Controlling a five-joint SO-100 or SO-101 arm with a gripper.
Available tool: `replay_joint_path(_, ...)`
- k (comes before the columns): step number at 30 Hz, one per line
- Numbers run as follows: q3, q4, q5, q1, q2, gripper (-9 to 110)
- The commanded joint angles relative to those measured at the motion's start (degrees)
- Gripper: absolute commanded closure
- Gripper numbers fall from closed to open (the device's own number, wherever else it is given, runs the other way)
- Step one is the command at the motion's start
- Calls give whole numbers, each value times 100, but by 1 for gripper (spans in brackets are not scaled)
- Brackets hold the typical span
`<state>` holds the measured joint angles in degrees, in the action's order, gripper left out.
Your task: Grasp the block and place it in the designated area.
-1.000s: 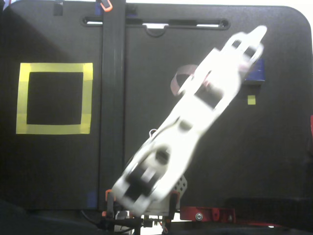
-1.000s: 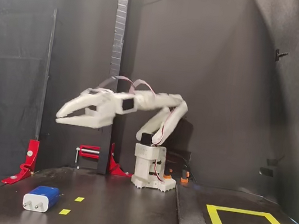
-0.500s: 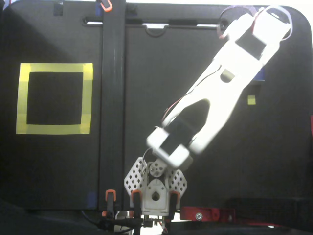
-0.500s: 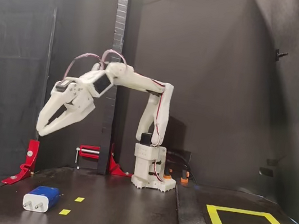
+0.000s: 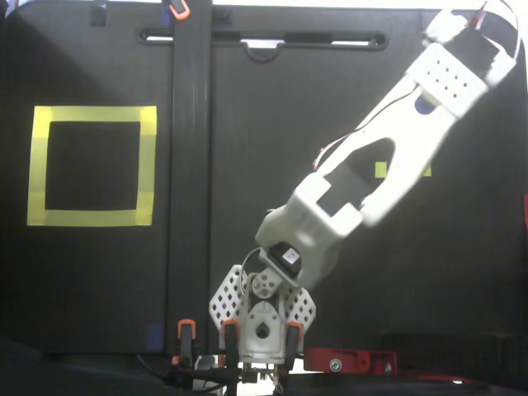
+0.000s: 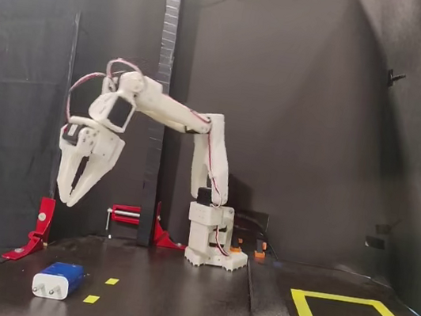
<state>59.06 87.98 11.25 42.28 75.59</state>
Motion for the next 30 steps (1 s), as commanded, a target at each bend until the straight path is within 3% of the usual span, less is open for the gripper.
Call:
replay_joint_path(1,-448,176,44,53,-185,102)
replay_joint_path(19,-475,-211,571,105,-545,102)
replay_joint_path(24,-466,-211,2101,132,-571,102)
replay_joint_path(30,-457,18,4983,97,-563,102)
